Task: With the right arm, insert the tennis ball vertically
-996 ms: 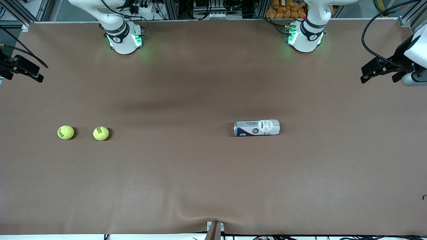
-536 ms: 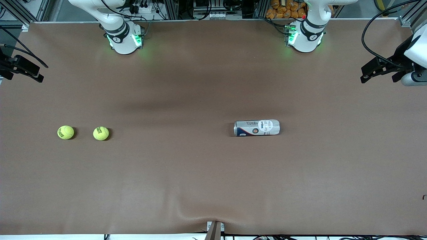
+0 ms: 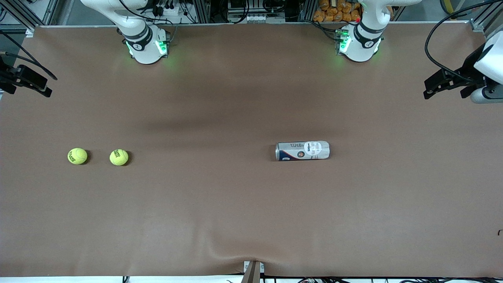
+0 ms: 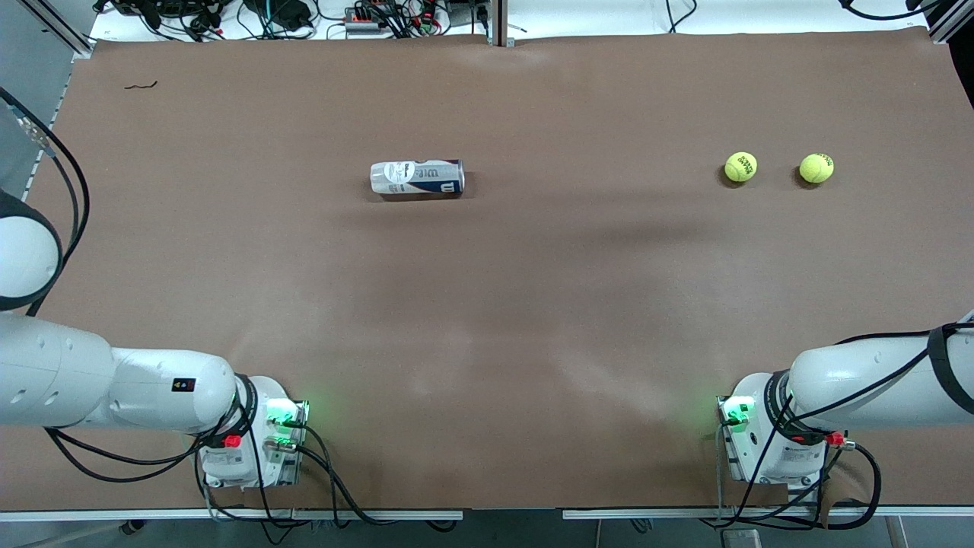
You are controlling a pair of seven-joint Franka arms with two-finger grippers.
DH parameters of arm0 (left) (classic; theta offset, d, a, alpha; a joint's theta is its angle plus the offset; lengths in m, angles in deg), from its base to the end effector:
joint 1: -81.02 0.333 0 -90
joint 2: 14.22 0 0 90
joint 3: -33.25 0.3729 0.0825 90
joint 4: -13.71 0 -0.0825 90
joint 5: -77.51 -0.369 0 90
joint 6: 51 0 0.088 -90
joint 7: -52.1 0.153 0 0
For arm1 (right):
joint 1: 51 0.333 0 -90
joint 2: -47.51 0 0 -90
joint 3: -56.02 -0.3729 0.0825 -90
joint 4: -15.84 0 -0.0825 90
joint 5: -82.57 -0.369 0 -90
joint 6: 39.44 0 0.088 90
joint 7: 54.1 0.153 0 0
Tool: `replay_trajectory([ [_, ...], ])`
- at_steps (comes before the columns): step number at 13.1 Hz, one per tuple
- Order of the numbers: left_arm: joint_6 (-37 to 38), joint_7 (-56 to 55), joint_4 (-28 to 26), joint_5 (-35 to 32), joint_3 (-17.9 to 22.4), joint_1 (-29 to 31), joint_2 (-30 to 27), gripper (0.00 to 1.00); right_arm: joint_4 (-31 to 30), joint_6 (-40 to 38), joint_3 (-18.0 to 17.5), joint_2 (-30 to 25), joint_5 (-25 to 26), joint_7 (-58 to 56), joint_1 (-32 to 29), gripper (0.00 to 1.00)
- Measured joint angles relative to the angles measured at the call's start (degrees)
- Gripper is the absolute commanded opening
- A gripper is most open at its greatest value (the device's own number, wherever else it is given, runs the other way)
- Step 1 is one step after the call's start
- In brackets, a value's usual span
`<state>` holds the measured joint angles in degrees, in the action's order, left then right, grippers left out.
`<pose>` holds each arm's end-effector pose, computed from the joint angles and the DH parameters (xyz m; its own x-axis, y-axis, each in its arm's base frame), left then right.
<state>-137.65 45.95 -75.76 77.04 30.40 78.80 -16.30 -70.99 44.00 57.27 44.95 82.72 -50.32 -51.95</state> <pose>0.5178 -0.0452 0.6537 0.9997 0.0194 -0.0118 0.0193 -0.9998 -0.0113 0.5101 -0.0203 0.6739 0.9944 -0.1044 -0.0144 -0.1044 -0.9945 0.0026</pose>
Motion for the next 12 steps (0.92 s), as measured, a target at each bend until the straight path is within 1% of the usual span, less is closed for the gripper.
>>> replay_trajectory([
  [12, 0.1, 0.0, 0.1, 0.0, 0.0, 0.0, 0.0, 1.00, 0.0, -0.7, 0.0, 0.0, 0.0, 0.0, 0.0, 1.00],
])
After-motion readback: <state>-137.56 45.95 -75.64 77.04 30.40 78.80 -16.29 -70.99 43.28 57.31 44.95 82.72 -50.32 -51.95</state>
